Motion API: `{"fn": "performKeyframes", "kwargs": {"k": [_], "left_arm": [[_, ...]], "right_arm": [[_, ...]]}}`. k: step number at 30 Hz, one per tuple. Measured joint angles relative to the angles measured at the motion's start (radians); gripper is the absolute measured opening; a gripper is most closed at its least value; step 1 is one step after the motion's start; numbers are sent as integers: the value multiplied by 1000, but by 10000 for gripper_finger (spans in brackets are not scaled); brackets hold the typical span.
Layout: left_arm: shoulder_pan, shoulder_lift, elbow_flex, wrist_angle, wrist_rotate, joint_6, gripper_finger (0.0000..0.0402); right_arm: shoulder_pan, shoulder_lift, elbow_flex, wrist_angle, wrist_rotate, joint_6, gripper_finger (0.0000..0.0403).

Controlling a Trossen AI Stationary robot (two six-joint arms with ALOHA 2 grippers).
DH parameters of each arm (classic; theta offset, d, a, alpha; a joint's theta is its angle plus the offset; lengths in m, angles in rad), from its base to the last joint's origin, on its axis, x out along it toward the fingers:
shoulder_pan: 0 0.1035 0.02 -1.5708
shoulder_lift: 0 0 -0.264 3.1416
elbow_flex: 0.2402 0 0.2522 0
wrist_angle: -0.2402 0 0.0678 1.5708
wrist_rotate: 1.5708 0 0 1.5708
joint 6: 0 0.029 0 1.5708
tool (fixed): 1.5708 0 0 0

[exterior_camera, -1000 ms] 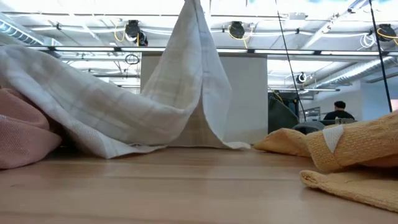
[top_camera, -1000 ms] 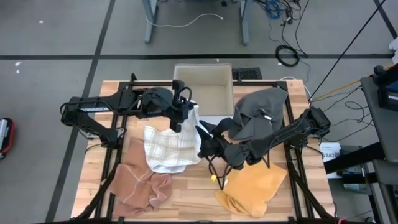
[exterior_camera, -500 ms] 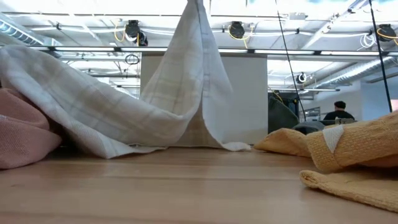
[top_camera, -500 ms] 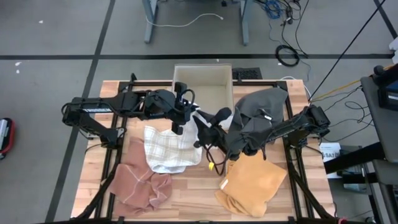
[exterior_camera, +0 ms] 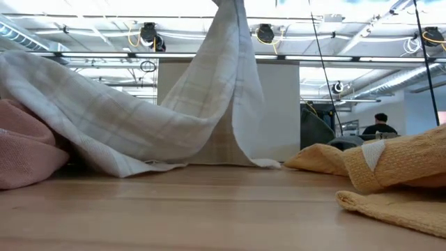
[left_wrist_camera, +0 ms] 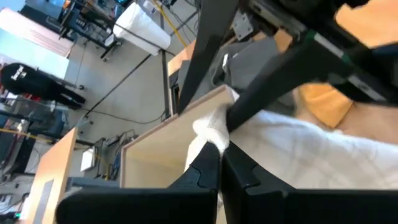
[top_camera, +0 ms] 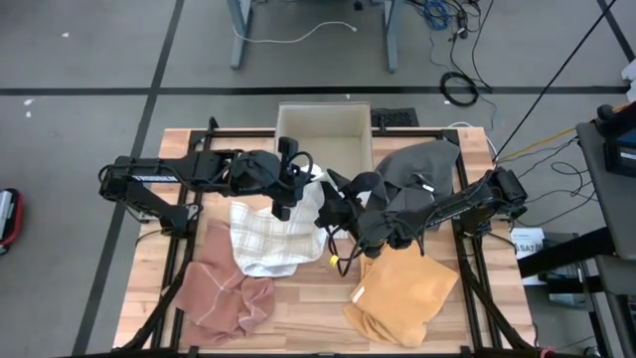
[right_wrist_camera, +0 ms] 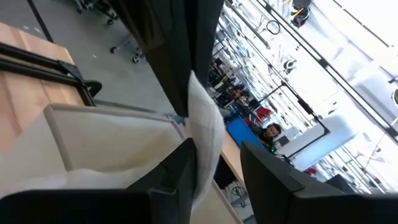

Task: Fold towel
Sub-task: Fold the white patterned towel

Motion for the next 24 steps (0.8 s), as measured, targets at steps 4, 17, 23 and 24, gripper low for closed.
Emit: {"fn": "performKeyframes", "kwargs": {"k": [4, 17, 23, 24], "left_arm": [[-2, 0, 0, -36, -48, -6, 0], [-4, 0, 0, -16, 111, -39, 0], [-9, 0, 0, 5, 177, -64, 0], [-10, 0, 0, -9, 177, -64, 0]], "right_arm": [[22, 0, 0, 5, 11, -8, 114], [25, 0, 0, 39, -25, -38, 114], [9, 0, 0, 61, -7, -69, 114], [10, 0, 0, 61, 10, -79, 114]]}}
